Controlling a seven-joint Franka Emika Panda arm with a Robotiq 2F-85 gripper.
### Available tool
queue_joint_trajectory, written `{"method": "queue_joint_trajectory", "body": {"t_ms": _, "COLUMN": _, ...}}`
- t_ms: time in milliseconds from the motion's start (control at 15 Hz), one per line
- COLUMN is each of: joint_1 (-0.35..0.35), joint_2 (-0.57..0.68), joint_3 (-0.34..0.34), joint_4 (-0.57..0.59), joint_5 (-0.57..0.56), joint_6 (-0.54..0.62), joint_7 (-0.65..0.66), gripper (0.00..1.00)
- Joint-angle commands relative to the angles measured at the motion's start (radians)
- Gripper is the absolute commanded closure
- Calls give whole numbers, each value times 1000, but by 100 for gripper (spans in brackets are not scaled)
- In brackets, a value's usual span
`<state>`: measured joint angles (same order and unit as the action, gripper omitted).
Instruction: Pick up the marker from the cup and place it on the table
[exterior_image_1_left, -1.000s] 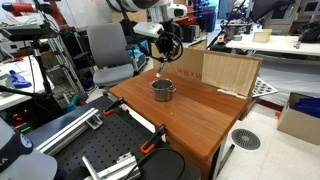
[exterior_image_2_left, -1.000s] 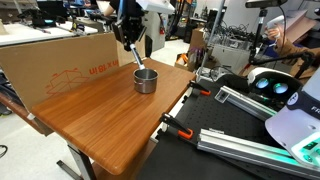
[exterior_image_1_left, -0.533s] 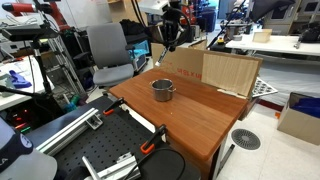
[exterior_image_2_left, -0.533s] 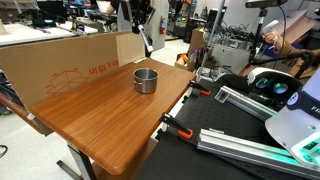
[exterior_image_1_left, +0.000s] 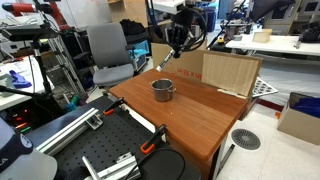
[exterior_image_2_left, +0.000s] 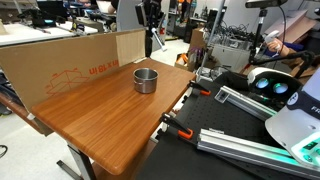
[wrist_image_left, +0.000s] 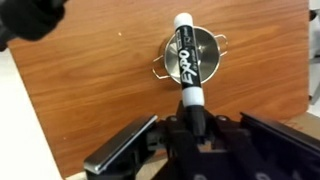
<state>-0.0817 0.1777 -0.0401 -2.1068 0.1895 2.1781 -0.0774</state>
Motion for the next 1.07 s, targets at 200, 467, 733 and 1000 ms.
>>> {"method": "queue_joint_trajectory", "body": {"t_ms": 200, "joint_1": -69, "joint_2": 115, "joint_3": -3, "joint_4": 66, "joint_5": 153, "joint_6": -56, "joint_7": -116, "gripper": 98}}
{"method": "queue_joint_trajectory", "body": {"t_ms": 467, "joint_1": -113, "joint_2": 158, "joint_3": -7, "joint_4": 82, "joint_5": 203, "joint_6": -61, "joint_7": -136, "gripper": 98}}
{"method": "queue_joint_trajectory", "body": {"t_ms": 733, "joint_1": -158, "joint_2": 211, "joint_3": -17, "joint_4": 132, "joint_5": 254, "joint_6": -112, "joint_7": -133, "gripper": 98}}
{"method": "queue_joint_trajectory", "body": {"t_ms": 1000, "joint_1": -176, "joint_2": 295, "joint_3": -30, "joint_4": 200, "joint_5": 241, "joint_6": -148, "joint_7": -87, "gripper": 98}}
